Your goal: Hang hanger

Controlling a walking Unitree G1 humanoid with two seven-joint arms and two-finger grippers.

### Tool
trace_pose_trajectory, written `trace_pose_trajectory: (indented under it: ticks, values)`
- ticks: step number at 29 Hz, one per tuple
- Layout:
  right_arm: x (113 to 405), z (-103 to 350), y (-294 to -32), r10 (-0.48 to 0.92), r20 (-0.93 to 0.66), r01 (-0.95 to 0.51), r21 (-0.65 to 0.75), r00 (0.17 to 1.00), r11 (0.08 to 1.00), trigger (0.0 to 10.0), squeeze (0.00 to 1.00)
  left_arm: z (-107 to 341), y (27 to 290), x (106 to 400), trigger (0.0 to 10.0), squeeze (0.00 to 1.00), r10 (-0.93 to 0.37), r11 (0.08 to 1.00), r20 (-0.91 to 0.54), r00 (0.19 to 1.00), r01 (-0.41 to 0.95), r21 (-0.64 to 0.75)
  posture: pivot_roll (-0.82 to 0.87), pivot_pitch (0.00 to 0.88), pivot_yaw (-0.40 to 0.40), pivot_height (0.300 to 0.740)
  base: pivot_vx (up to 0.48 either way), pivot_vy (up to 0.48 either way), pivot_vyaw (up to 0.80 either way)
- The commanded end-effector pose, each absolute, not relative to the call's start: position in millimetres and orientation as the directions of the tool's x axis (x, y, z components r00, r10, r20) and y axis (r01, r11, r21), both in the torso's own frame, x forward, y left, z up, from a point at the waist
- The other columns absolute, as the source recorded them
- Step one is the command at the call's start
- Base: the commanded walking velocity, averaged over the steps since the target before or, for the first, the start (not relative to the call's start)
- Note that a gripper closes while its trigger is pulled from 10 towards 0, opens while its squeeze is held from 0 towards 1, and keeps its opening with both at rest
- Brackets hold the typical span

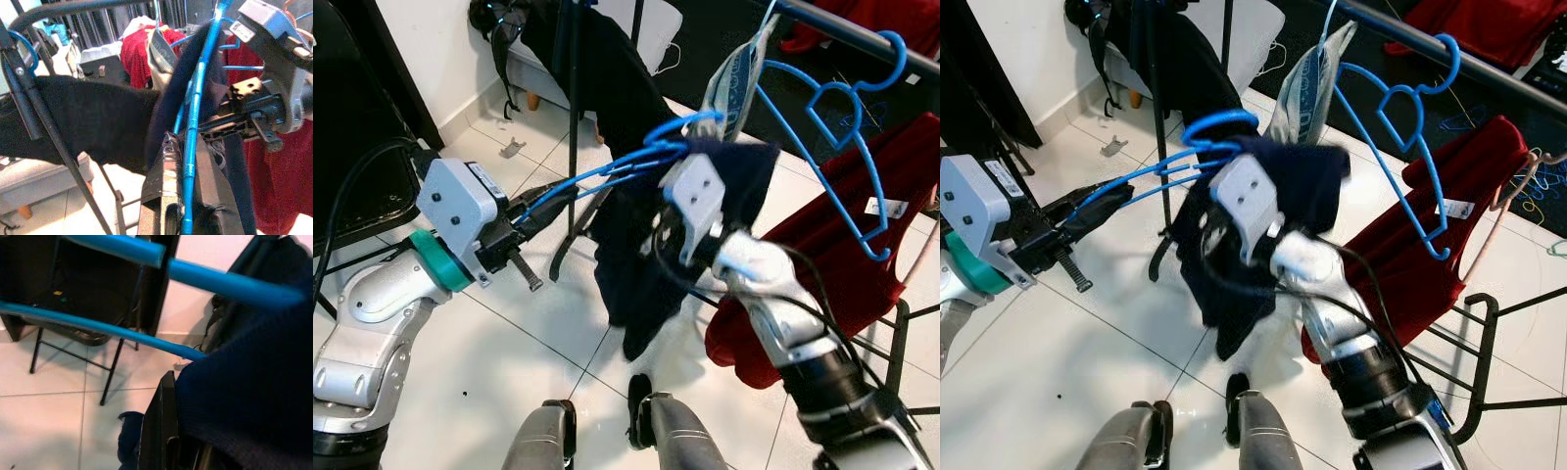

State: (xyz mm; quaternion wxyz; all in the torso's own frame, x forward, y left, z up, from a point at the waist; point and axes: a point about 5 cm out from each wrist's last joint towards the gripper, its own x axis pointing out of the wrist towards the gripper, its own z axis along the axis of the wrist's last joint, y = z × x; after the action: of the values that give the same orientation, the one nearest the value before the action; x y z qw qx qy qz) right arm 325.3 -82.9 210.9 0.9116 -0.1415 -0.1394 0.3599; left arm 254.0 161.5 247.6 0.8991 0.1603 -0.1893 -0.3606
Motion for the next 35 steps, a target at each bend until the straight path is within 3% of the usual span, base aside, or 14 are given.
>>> trace_pose_trajectory:
  ticks: [1, 3, 6, 10, 12, 16, 21, 22, 23, 24, 25, 27, 28, 35]
  values:
    - [323.5, 204.0, -80.7, 0.713, 0.134, -0.638, -0.356, 0.688, 0.683, 0.0, 0.00, 254.9, 151.2, 245.4, 9.3, 0.00, -0.749, 0.656, 0.271, 0.605, 0.617, 0.435, -0.04, 0.180, -0.001, 0.740, 0.000, 0.000, 0.00]
    - [312.2, 195.4, -69.6, 0.794, 0.102, -0.721, -0.364, 0.599, 0.590, 0.0, 0.00, 255.1, 150.2, 245.9, 9.4, 0.00, -0.749, 0.656, 0.273, 0.603, 0.620, 0.431, -0.04, 0.177, -0.002, 0.740, 0.000, 0.000, 0.00]
    - [308.2, 191.9, -66.1, 0.818, 0.091, -0.744, -0.369, 0.568, 0.558, 0.0, 0.00, 255.1, 150.1, 245.9, 9.5, 0.00, -0.749, 0.656, 0.272, 0.604, 0.620, 0.430, -0.04, 0.177, -0.002, 0.740, 0.000, 0.000, 0.00]
    - [260.4, 169.9, -52.9, 0.971, -0.010, -0.944, -0.235, 0.239, 0.231, 0.0, 0.00, 256.4, 149.5, 247.9, 9.6, 0.00, -0.738, 0.670, 0.287, 0.610, 0.614, 0.418, -0.04, 0.174, -0.002, 0.740, 0.000, 0.000, 0.00]
    - [254.3, 169.1, -50.1, 0.982, -0.007, -0.964, -0.193, 0.189, 0.184, 0.0, 0.00, 256.7, 149.1, 248.4, 9.6, 0.00, -0.738, 0.671, 0.289, 0.610, 0.614, 0.417, -0.04, 0.174, -0.002, 0.740, 0.000, 0.000, 0.00]
    - [251.8, 169.7, -48.1, 0.986, -0.003, -0.971, -0.175, 0.167, 0.164, 0.0, 0.00, 257.0, 148.7, 248.7, 9.6, 0.00, -0.737, 0.672, 0.291, 0.610, 0.613, 0.416, -0.04, 0.169, -0.001, 0.740, 0.000, 0.000, 0.00]
    - [256.0, 167.7, -51.7, 0.980, -0.025, -0.961, -0.201, 0.197, 0.188, 0.0, 0.00, 257.7, 149.4, 249.0, 9.6, 0.00, -0.734, 0.675, 0.293, 0.613, 0.608, 0.418, -0.04, 0.166, -0.003, 0.740, 0.000, 0.000, 0.00]
    - [267.3, 167.1, -60.5, 0.955, -0.032, -0.930, -0.241, 0.295, 0.279, 10.0, 0.00, 257.7, 149.9, 249.0, 9.6, 0.00, -0.733, 0.676, 0.293, 0.614, 0.607, 0.418, -0.04, 0.166, -0.003, 0.740, 0.000, 0.000, 0.00]
    - [267.3, 167.1, -60.5, 0.955, -0.032, -0.930, -0.241, 0.295, 0.279, 10.0, 0.00, 257.7, 149.9, 249.0, 9.6, 0.00, -0.733, 0.676, 0.293, 0.614, 0.607, 0.418, -0.04, 0.166, -0.003, 0.740, 0.000, 0.000, 0.00]
    - [278.4, 169.8, -71.9, 0.917, -0.022, -0.873, -0.314, 0.399, 0.372, 10.0, 0.00, 257.3, 150.3, 248.8, 9.7, 0.00, -0.733, 0.676, 0.291, 0.615, 0.607, 0.418, -0.05, 0.167, -0.004, 0.740, 0.000, 0.000, 0.00]
    - [284.0, 173.4, -81.1, 0.890, -0.008, -0.835, -0.351, 0.456, 0.424, 10.0, 0.42, 257.0, 150.4, 248.6, 9.6, 0.00, -0.734, 0.675, 0.290, 0.614, 0.609, 0.417, -0.05, 0.167, -0.003, 0.740, 0.000, 0.000, 0.00]
    - [287.1, 177.8, -87.8, 0.872, 0.009, -0.807, -0.374, 0.490, 0.457, 10.0, 0.42, 256.8, 150.4, 248.5, 9.6, 0.00, -0.735, 0.674, 0.289, 0.614, 0.611, 0.416, -0.05, 0.167, -0.003, 0.740, 0.000, 0.000, 0.00]
    - [286.2, 184.2, -93.4, 0.871, 0.018, -0.803, -0.380, 0.491, 0.460, 10.0, 1.00, 256.4, 150.0, 248.1, 9.6, 0.00, -0.738, 0.670, 0.288, 0.610, 0.615, 0.415, -0.05, 0.169, -0.003, 0.740, 0.000, 0.000, 0.00]
    - [282.2, 197.5, -102.8, 0.878, 0.025, -0.796, -0.409, 0.479, 0.446, 10.0, 1.00, 254.5, 148.1, 247.0, 9.6, 0.00, -0.749, 0.659, 0.283, 0.599, 0.631, 0.409, -0.06, 0.172, -0.002, 0.740, 0.000, 0.000, 0.00]
